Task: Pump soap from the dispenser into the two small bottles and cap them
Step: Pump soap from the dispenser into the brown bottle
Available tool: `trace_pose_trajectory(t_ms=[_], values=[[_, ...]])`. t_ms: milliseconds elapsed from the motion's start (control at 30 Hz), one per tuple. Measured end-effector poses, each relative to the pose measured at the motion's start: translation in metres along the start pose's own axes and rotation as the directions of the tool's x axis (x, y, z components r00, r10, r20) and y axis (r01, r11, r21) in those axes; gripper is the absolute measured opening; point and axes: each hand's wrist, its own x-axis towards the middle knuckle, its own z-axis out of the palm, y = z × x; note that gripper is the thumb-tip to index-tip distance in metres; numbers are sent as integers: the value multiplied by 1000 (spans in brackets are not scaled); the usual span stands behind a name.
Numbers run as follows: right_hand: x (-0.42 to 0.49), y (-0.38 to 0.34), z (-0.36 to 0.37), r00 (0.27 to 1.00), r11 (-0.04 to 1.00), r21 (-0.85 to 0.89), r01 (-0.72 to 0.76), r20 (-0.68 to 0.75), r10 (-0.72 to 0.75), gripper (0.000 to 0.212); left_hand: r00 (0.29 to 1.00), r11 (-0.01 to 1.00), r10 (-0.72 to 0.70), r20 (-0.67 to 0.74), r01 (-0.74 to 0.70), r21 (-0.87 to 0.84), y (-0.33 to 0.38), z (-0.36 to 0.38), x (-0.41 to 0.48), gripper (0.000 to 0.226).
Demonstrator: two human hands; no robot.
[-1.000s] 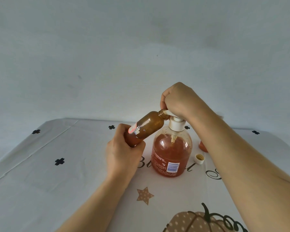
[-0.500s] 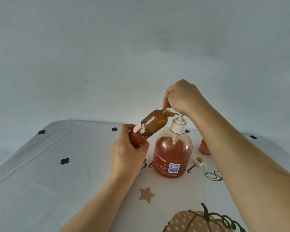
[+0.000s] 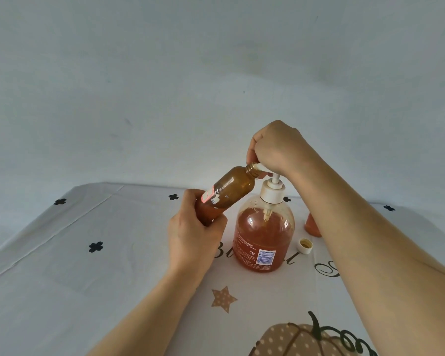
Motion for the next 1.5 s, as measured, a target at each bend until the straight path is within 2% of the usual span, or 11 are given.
trace_pose_trajectory(t_ms=[267,567,767,867,1500], values=[[-4,2,3,998,998,42,-35,55,32,32,1000,1000,-9,-17,10,27,-2,0,2,30],[-5,8,12,998,1000,18,-25,56,24,29,997,997,-29,-65,34,66,-2,-1,2,30],[-10,2,-4,995,998,52,19,-102,-14,31,1000,999,11,-26,-10,39,5,-2,-2,37],[-11,1,-4,992,998,47,39,-119,-33,31,1000,999,19,-18,-18,34,3,-1,-1,35],[4,1,3,998,1000,17,-16,55,15,29,1000,1000,16,-14,-16,27,2,-1,0,30]])
